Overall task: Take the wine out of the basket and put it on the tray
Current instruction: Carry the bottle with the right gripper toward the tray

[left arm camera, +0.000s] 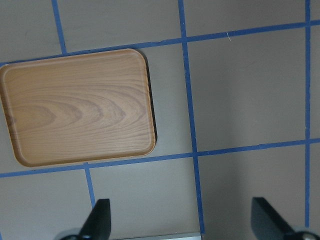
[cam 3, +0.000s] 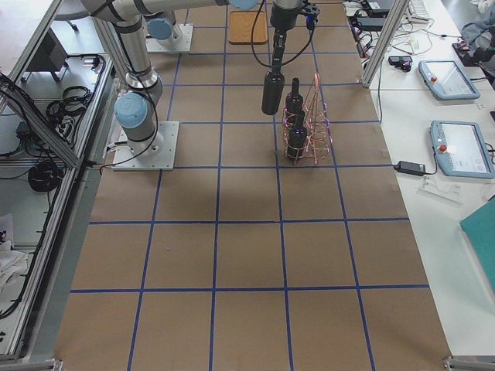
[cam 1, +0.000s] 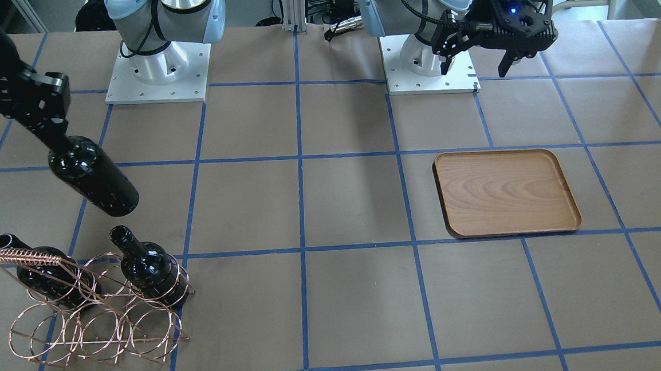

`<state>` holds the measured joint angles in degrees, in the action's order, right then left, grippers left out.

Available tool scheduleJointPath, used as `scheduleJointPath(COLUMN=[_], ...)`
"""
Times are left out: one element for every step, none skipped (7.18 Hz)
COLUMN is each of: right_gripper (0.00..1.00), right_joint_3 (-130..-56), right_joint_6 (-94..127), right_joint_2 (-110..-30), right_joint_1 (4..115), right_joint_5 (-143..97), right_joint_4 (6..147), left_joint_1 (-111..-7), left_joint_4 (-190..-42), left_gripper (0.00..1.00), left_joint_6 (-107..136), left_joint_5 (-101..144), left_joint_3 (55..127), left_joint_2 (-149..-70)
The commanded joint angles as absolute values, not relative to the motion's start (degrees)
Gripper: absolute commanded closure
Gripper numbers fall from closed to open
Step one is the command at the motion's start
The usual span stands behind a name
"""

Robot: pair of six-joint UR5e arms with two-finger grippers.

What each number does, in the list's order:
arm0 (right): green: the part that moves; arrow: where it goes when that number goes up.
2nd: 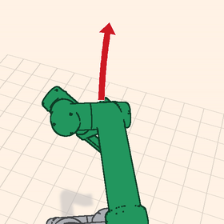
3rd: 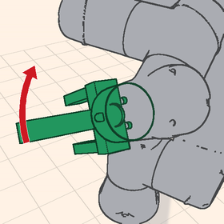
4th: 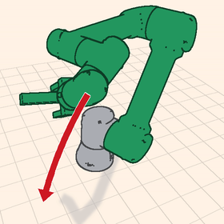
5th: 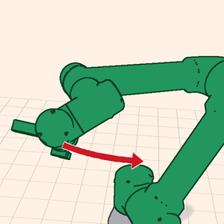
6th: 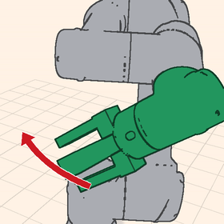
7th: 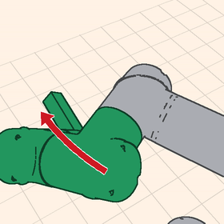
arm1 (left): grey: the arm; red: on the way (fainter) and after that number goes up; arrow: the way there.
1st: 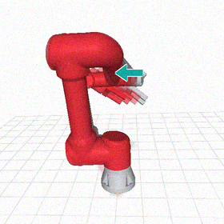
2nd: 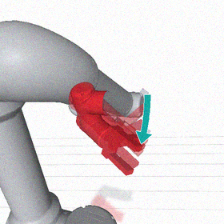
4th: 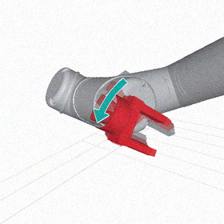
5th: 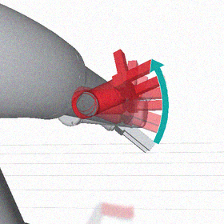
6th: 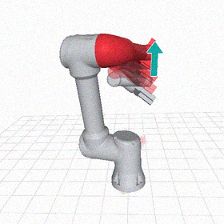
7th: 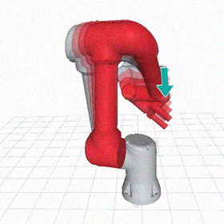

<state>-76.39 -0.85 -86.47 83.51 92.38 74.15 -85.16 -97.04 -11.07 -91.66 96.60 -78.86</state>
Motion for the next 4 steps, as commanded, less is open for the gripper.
scheduleJointPath(right_gripper=[0.72,0.72,0.72,0.72], right_joint_3=[-84.4,-85.4,-85.5,-85.3], right_joint_6=[8.2,15.3,22.1,28.0], right_joint_2=[-90.9,-90.4,-88.8,-86.8], right_joint_1=[89.2,94.3,99.4,102.9], right_joint_5=[92.1,91.3,88.0,87.8], right_joint_4=[75.8,77.3,80.7,84.5], left_joint_1=[-85.0,-84.6,-83.3,-81.8], left_joint_4=[-96.8,-96.5,-96.3,-96.2], left_gripper=[0.0,0.0,0.0,0.0], left_joint_6=[-11.3,-11.7,-11.7,-12.2], left_joint_5=[-91.4,-91.5,-91.4,-91.2], left_joint_3=[96.6,96.6,96.5,96.3], left_joint_2=[-78.8,-78.9,-78.9,-79.0])
